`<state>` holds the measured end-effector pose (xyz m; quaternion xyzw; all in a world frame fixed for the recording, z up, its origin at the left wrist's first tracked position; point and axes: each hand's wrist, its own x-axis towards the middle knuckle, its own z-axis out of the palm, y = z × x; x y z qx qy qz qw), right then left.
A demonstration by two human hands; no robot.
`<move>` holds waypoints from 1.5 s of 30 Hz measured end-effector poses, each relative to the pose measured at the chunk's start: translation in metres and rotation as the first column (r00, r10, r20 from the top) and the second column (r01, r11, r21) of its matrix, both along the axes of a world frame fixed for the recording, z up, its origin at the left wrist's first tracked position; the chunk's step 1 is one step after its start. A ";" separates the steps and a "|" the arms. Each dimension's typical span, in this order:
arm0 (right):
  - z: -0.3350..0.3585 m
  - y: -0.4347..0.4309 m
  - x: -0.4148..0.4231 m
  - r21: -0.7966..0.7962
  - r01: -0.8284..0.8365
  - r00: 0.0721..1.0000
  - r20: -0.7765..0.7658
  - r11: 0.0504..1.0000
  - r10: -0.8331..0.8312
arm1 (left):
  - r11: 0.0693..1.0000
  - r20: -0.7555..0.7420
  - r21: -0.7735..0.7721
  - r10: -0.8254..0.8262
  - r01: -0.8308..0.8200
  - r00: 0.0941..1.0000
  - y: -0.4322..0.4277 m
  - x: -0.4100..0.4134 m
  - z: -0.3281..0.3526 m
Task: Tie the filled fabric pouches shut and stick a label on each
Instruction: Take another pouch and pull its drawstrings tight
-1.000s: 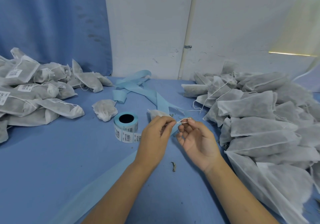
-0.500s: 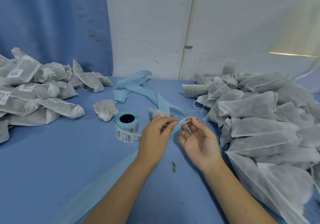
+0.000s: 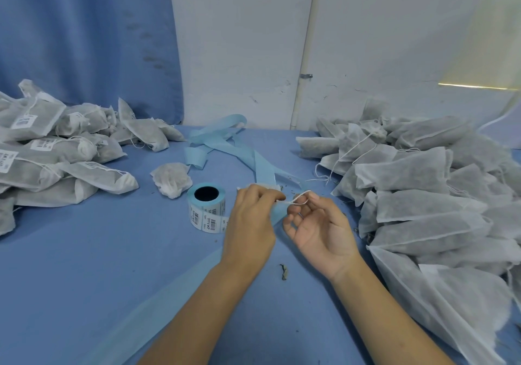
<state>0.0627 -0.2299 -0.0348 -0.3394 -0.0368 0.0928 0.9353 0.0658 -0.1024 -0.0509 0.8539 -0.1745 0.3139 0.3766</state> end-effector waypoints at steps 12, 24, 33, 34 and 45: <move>0.007 0.015 -0.005 -0.023 -0.052 0.999 -0.003 0.998 0.052 | 0.972 -0.106 -0.193 0.116 -0.135 0.988 0.014 0.012 0.003; 0.002 0.029 -0.005 -0.369 0.247 0.966 0.016 0.896 -0.259 | 0.694 0.083 -0.719 0.047 0.028 0.995 0.013 0.003 0.026; 0.004 0.034 -0.006 -0.399 0.314 0.947 0.065 0.861 -0.315 | 0.554 -0.122 -0.831 -0.098 -0.048 0.988 0.012 0.007 0.032; 0.003 0.034 -0.005 -0.395 0.314 0.945 0.046 0.863 -0.322 | 0.519 -0.131 -0.854 -0.162 -0.028 0.978 0.012 0.007 0.032; 0.001 0.032 -0.003 -0.266 0.300 0.938 -0.091 0.916 -0.334 | 0.571 -0.197 -0.818 -0.392 0.070 0.899 -0.004 0.001 0.022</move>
